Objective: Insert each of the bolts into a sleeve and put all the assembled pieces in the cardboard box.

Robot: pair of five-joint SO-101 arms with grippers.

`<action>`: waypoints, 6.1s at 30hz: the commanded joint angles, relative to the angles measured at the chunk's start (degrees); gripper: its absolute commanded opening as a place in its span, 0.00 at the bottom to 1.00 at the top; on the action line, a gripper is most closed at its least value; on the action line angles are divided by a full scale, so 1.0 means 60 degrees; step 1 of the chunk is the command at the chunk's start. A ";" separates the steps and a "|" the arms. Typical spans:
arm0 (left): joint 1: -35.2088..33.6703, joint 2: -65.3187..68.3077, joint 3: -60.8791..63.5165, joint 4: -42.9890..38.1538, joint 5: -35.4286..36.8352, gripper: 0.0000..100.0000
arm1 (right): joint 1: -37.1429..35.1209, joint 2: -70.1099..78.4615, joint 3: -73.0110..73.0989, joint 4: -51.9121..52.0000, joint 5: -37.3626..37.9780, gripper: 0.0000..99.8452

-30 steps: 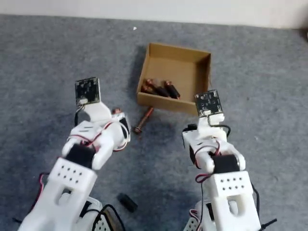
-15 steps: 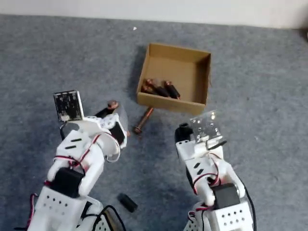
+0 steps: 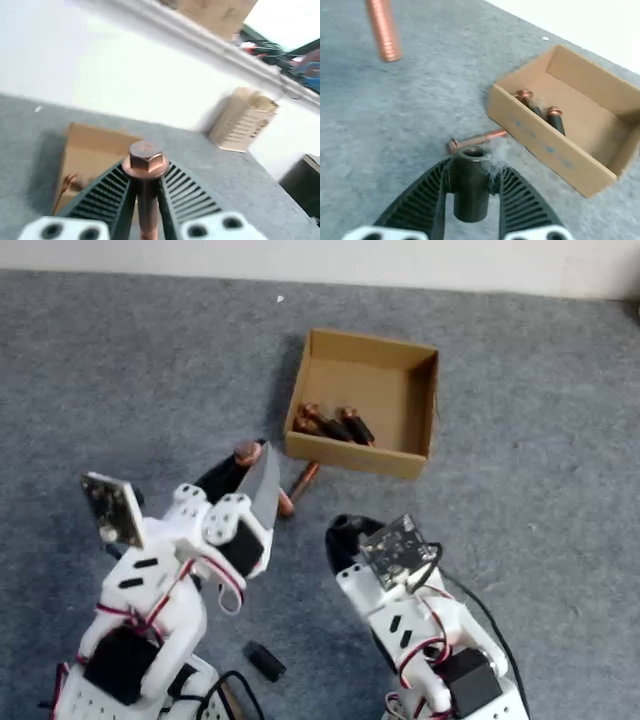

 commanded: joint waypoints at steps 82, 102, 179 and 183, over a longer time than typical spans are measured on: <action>0.2366 -0.2293 0.1355 -0.0322 0.0615 0.00 | -0.1590 -0.0139 -0.2015 0.0740 0.1070 0.01; 0.3245 -0.2293 0.2132 0.1670 0.0557 0.04 | -0.0799 -0.0139 -0.1985 0.0725 0.0996 0.01; -0.3773 -0.2220 0.5385 0.1568 -0.2139 0.01 | 0.3568 1.4410 -0.7582 -0.8403 0.0469 0.01; -0.3802 -0.2249 0.5385 0.1568 -0.2139 0.01 | 0.3744 1.6007 -0.8037 -0.8769 0.0469 0.01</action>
